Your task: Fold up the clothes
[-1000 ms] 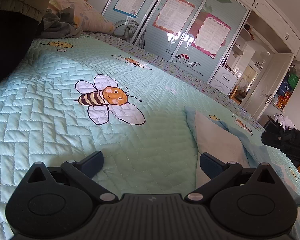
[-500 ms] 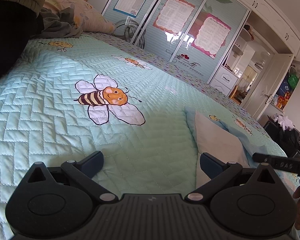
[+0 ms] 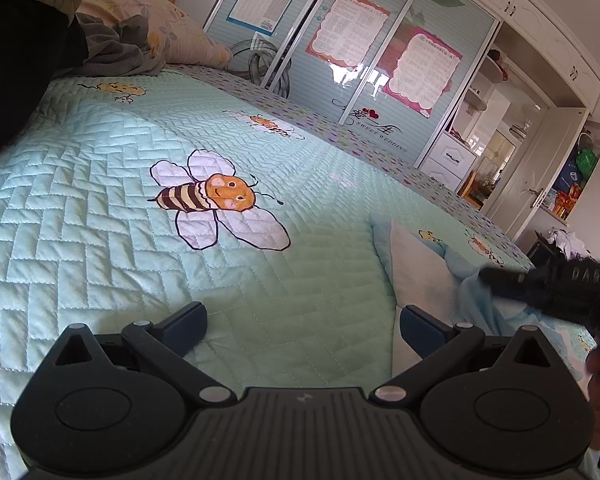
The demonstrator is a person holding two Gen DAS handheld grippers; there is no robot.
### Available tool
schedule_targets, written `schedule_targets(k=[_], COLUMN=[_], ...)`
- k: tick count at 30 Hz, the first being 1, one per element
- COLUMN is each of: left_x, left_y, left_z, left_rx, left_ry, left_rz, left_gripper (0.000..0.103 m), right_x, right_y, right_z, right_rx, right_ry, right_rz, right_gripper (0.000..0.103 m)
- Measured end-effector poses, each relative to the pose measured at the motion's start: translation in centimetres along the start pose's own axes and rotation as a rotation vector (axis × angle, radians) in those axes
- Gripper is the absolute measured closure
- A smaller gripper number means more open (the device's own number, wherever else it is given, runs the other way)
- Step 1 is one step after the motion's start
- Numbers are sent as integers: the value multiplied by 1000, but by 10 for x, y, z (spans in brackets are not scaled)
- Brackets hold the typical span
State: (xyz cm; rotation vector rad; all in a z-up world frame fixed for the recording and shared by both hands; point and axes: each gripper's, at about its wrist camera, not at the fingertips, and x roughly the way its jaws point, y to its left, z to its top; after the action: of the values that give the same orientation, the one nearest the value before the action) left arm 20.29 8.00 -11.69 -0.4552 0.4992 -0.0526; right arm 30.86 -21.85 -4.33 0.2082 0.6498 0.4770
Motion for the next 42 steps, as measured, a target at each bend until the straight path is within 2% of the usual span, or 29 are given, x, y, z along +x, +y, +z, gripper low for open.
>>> schedule_targets(k=[1, 2, 5, 7, 9, 12, 15, 17, 19, 27, 31, 33, 35, 36, 40, 42], left_x=[0, 0, 0, 0, 0, 0, 0, 0, 0, 0, 0, -1, -1, -1, -1, -1], left_y=[0, 0, 2, 3, 3, 3, 4, 4, 4, 4, 4, 4, 4, 4, 4, 4], left_z=[0, 0, 0, 0, 0, 0, 0, 0, 0, 1, 1, 1, 1, 1, 0, 0], left_rx=[-1, -3, -2, -2, -1, 2, 2, 0, -1, -5, -5, -5, -6, -6, -6, -7], left_ry=[0, -1, 0, 0, 0, 0, -1, -2, -2, -3, -2, -2, -2, -2, -2, -2], left_rz=[-1, -2, -1, -1, -1, 1, 1, 0, -2, -4, -4, -4, -4, -4, -4, -5], left_gripper=[1, 1, 1, 1, 1, 1, 1, 1, 1, 1, 1, 1, 1, 1, 1, 1], right_x=[1, -4, -51, -84, -109, -131, -131, -122, -114, -78, -62, -58, -55, -55, -57, -58], right_y=[-5, -12, -34, -48, -62, -88, -106, -108, -104, -108, -110, -113, -116, -117, -116, -119], right_z=[-3, -8, -21, -29, -37, -48, -56, -57, -55, -42, -39, -39, -40, -40, -40, -42], right_rx=[21, 50, 151, 193, 220, 322, 471, 515, 500, 462, 470, 459, 453, 458, 456, 499], right_ry=[35, 38, -76, -128, -139, -119, -106, -98, -98, -54, -51, -47, -34, -33, -34, -20], right_rz=[-34, -64, -55, -108, -183, -221, -184, -194, -247, -331, -325, -316, -311, -304, -296, -301], right_gripper=[61, 60, 57, 51, 50, 50, 50, 50, 50, 50, 51, 57, 89, 95, 99, 94])
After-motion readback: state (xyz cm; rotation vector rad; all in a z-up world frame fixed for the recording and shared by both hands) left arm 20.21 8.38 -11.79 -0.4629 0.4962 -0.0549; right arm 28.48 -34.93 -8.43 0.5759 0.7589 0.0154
